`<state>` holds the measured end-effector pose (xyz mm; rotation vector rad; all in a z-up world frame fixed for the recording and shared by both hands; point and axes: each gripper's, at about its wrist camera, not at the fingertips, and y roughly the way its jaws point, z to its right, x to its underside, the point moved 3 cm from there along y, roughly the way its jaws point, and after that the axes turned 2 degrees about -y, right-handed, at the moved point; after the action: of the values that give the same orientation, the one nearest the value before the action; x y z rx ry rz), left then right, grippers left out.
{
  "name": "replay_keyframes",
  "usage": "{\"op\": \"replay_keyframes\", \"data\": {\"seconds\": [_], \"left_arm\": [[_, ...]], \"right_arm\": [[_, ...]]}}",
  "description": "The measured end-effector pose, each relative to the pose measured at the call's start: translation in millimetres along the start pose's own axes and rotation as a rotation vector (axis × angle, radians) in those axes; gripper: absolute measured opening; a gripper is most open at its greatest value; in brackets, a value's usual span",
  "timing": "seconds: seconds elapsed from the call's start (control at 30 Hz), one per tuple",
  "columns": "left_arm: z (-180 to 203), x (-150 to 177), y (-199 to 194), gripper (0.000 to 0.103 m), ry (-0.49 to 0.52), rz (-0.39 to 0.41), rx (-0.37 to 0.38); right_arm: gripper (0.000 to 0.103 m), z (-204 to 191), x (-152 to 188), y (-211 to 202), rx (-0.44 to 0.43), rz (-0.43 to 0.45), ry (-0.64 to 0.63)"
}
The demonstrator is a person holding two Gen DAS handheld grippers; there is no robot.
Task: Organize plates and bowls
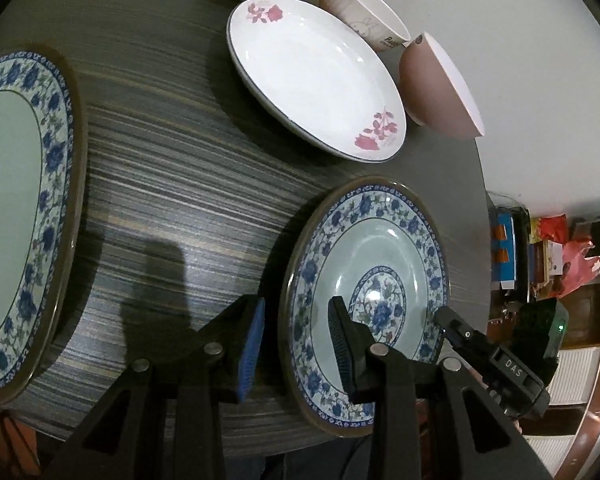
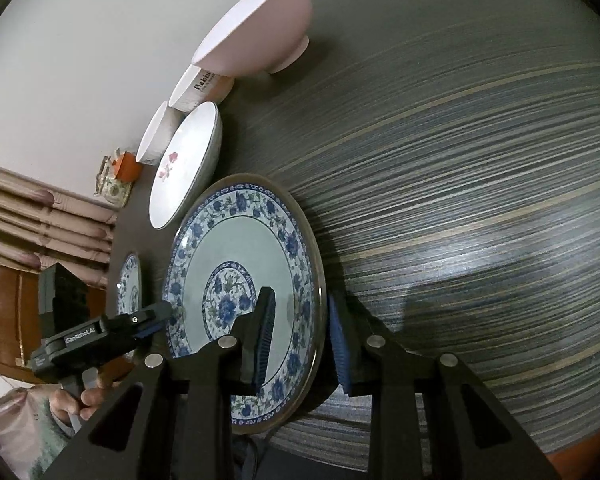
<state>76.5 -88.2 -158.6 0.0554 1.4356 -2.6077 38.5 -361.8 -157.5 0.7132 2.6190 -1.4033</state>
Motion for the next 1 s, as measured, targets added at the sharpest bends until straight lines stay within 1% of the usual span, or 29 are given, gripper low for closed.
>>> {"op": "replay_keyframes", "data": {"seconds": [0.07,0.17,0.2,0.3,0.33,0.4,0.57,0.83,1.0], "left_arm": [[1.4,-0.5,0.3,0.031,0.005,0.000,-0.003],[4.3,0.1,1.5,0.031,0.019,-0.004,-0.009],[4.8,0.7,2.1,0.027,0.021,-0.005,-0.014],[6.2,1.3,1.8,0.021,0.040,0.005,-0.045],[5.9,1.7,1.7,0.021,0.044,0.007,-0.051],[4.0,2.6,0.8,0.016,0.048,0.006,-0.057],[1.6,5.1,-4.7,0.016,0.058,0.013,-0.061],[0.6,11.7,-19.5,0.016,0.074,0.039,-0.072],[-2.6,8.5,-31.1,0.016,0.072,0.065,-0.070]], "right_arm": [[0.025,0.8,-1.5,1.1,0.003,0.000,-0.001],[0.020,0.3,-2.5,2.9,0.006,0.000,-0.007],[0.019,0.0,-2.3,3.4,0.009,0.000,-0.011],[0.013,0.1,-1.6,5.3,0.017,-0.002,-0.018],[0.013,-0.9,-1.1,5.0,0.023,0.000,-0.026],[0.013,-2.4,-0.6,5.9,0.033,0.002,-0.035],[0.013,-1.3,0.0,3.1,0.033,0.001,-0.025],[0.013,-11.0,4.0,-0.9,0.036,0.012,-0.035],[0.013,-22.3,7.5,-3.2,0.032,0.019,-0.052]]}}
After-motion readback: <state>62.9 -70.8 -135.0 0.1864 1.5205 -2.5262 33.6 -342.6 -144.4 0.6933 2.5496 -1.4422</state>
